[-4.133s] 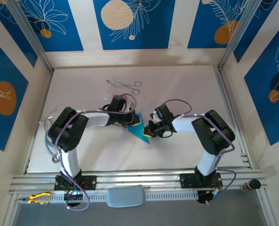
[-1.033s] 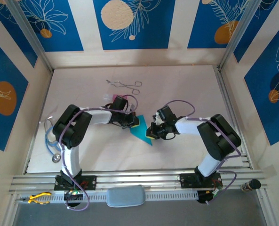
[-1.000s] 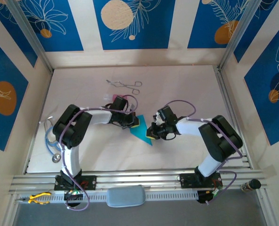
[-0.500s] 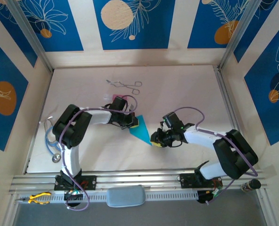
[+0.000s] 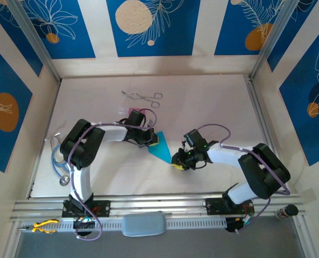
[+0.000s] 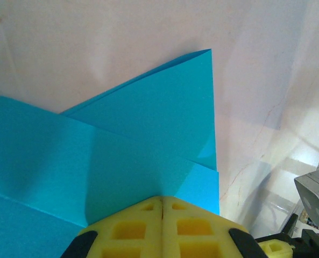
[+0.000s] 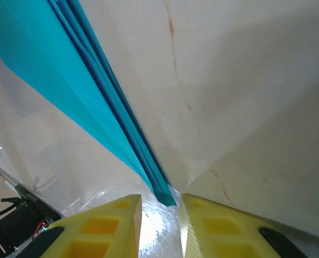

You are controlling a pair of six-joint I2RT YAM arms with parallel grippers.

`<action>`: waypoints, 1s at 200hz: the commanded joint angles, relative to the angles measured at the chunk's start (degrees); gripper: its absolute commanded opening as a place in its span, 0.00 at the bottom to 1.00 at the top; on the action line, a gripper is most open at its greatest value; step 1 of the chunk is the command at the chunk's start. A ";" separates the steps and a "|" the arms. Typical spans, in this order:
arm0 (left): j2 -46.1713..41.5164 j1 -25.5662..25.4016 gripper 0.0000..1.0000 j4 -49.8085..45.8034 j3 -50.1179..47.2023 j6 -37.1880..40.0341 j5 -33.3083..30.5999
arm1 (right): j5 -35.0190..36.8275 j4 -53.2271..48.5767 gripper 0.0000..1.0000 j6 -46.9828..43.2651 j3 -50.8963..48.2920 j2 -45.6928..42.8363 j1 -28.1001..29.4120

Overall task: Fold a paper plane with a square sheet of paper (pick it up from the middle)
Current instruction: Turn over the paper at the center of the table.

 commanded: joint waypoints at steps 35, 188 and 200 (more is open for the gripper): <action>0.64 0.67 0.04 -1.53 -0.35 -0.59 0.36 | -1.33 4.88 0.24 1.61 -0.72 0.40 -0.36; 0.49 0.90 0.04 0.66 -0.88 -2.52 1.24 | -4.48 13.83 0.22 0.98 -3.42 1.43 -2.00; 0.49 0.84 0.04 0.88 -0.96 -2.68 1.32 | -4.74 14.39 0.21 1.00 -3.57 1.56 -1.94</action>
